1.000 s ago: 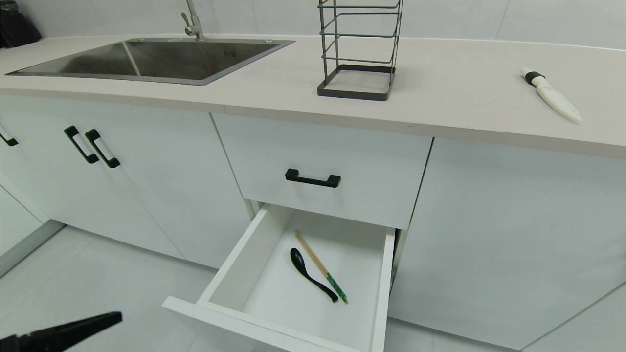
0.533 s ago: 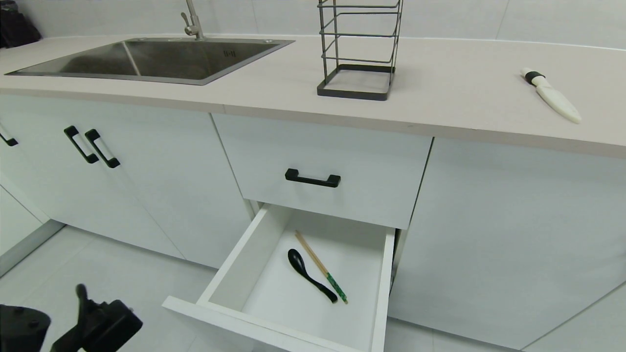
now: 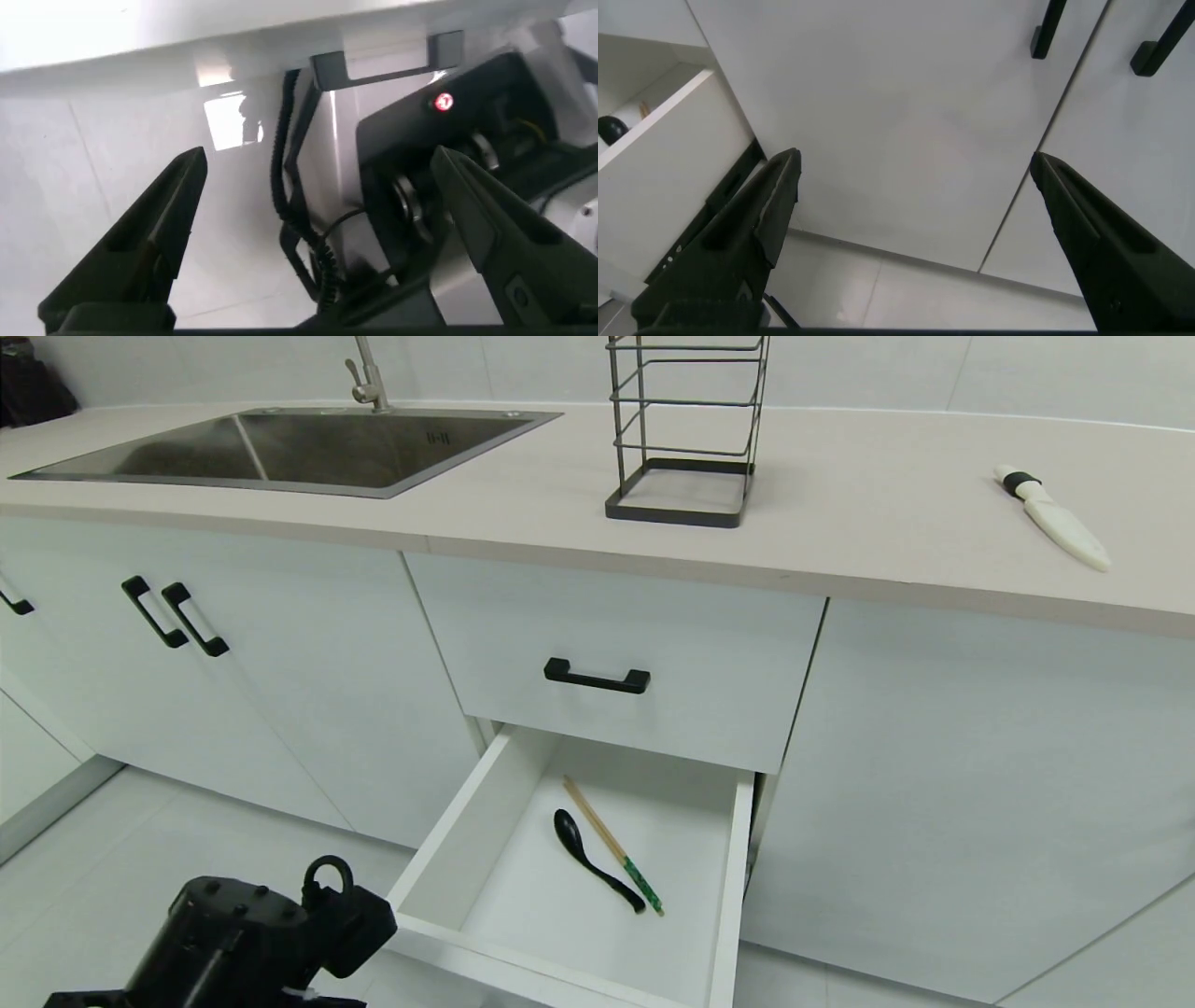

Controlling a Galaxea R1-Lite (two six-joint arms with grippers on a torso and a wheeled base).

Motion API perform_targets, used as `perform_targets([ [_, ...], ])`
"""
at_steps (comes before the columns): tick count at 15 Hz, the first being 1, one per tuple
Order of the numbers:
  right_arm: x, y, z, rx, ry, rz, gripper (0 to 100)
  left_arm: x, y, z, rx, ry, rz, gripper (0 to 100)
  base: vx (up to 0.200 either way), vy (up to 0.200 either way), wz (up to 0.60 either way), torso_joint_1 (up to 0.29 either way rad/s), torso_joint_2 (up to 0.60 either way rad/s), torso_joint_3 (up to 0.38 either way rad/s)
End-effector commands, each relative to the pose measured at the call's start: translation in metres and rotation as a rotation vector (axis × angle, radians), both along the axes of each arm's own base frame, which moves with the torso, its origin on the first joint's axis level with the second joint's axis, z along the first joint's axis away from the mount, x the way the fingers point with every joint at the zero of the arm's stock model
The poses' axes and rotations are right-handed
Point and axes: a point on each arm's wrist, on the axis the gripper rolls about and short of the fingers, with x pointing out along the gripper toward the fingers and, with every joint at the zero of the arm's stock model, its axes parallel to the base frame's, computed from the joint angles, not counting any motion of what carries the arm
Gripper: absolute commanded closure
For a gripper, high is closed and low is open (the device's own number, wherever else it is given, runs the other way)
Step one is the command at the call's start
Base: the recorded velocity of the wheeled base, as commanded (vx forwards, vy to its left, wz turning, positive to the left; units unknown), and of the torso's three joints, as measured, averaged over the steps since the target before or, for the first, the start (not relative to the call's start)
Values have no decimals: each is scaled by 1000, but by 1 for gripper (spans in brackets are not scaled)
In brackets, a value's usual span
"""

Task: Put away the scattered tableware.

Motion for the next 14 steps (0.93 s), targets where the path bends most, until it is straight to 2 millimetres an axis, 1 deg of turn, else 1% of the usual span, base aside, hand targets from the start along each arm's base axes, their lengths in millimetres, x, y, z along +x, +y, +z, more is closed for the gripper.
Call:
perform_targets([
  [1, 0, 0, 0, 0, 3, 0, 0, 6, -4, -10, 40, 35, 9, 0, 0, 0, 0, 0, 0, 0],
  [4, 0, 0, 0, 0, 3, 0, 0, 15, -8, -10, 9, -2, 42, 0, 0, 0, 0, 0, 0, 0],
  [9, 0, 0, 0, 0, 3, 0, 0, 22, -11, -8, -23, -47, 56, 0, 0, 0, 0, 0, 0, 0],
  [14, 0, 0, 0, 0, 1, 0, 0, 33, -16, -5, -61, -141, 67, 0, 0, 0, 0, 0, 0, 0],
])
